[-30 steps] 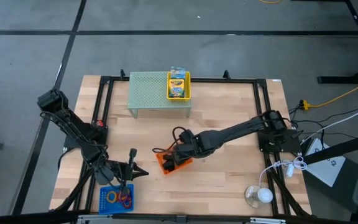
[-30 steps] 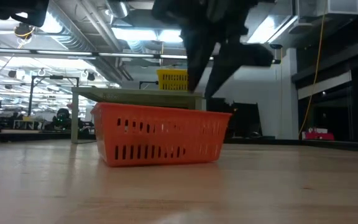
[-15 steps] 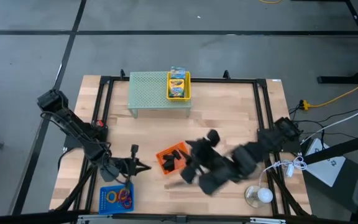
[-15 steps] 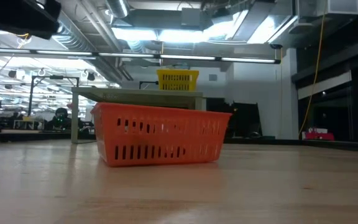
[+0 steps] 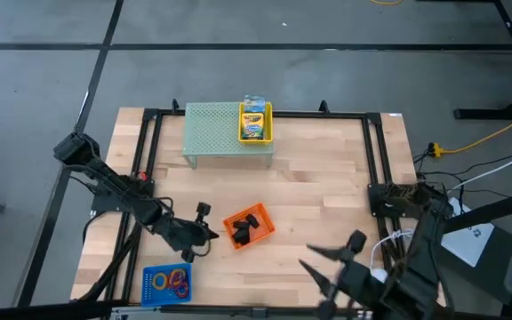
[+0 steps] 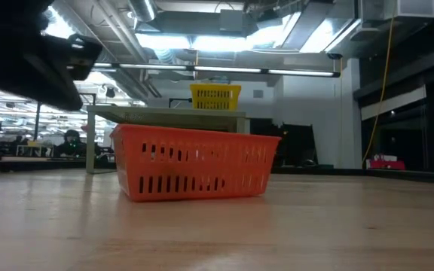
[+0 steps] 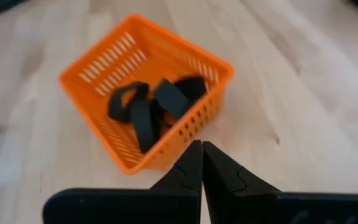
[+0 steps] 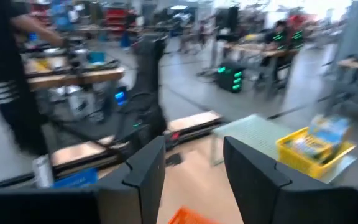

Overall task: Pick & Place Office Desk Supplies
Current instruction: Put the orange bin on the shelf

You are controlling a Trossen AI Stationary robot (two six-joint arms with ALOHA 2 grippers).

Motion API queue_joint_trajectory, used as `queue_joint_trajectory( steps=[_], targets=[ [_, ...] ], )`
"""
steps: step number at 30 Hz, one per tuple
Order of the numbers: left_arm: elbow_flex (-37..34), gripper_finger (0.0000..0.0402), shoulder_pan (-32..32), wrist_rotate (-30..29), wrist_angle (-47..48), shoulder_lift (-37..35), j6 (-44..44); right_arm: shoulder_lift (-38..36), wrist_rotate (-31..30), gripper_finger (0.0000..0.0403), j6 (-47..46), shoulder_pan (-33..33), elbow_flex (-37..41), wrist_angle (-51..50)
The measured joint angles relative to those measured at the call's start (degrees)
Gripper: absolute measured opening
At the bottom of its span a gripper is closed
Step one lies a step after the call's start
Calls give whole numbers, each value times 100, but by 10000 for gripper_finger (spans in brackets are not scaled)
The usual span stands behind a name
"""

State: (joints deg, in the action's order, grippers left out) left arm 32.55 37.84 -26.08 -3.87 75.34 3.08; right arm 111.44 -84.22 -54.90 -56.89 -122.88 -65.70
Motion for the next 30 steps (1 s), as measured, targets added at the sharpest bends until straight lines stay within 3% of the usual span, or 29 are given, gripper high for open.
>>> queue_joint_trajectory(
  steps=[6,11,13,16,18,22,24,25,26,27,28,29,30],
  targets=[
    [779,4,-389,360,916,194,-924,-2,279,162,-340,-251,185,6],
    [1435,4,-765,518,1421,366,-1427,-1,286,162,50,-199,194,356],
    [1525,4,-890,598,1570,457,-1470,28,496,162,741,-71,194,1122],
    [1549,4,-1015,657,1603,546,-1472,206,956,162,2549,143,194,2619],
    [1551,4,-1024,631,1582,560,-1469,291,1140,162,3181,271,202,3011],
    [1551,4,-992,368,1570,560,-1391,271,1471,162,2262,402,198,3186],
    [1551,4,-947,267,1549,560,-1380,287,1686,162,2506,422,198,3253],
    [1551,4,-937,263,1524,560,-1405,335,2030,162,2959,463,198,3633],
    [1551,4,-934,268,1496,558,-1424,393,2777,162,3675,512,198,4301],
    [1551,4,-932,273,1471,560,-1427,475,4003,162,4660,569,200,5174],
    [1551,4,-932,275,1444,558,-1428,568,5672,162,5686,648,199,6038],
    [1551,4,-934,277,1429,556,-1471,636,7458,162,6577,778,198,6554],
    [1551,4,-951,275,1435,556,-1521,664,8762,162,6915,918,194,6646]
  ],
)
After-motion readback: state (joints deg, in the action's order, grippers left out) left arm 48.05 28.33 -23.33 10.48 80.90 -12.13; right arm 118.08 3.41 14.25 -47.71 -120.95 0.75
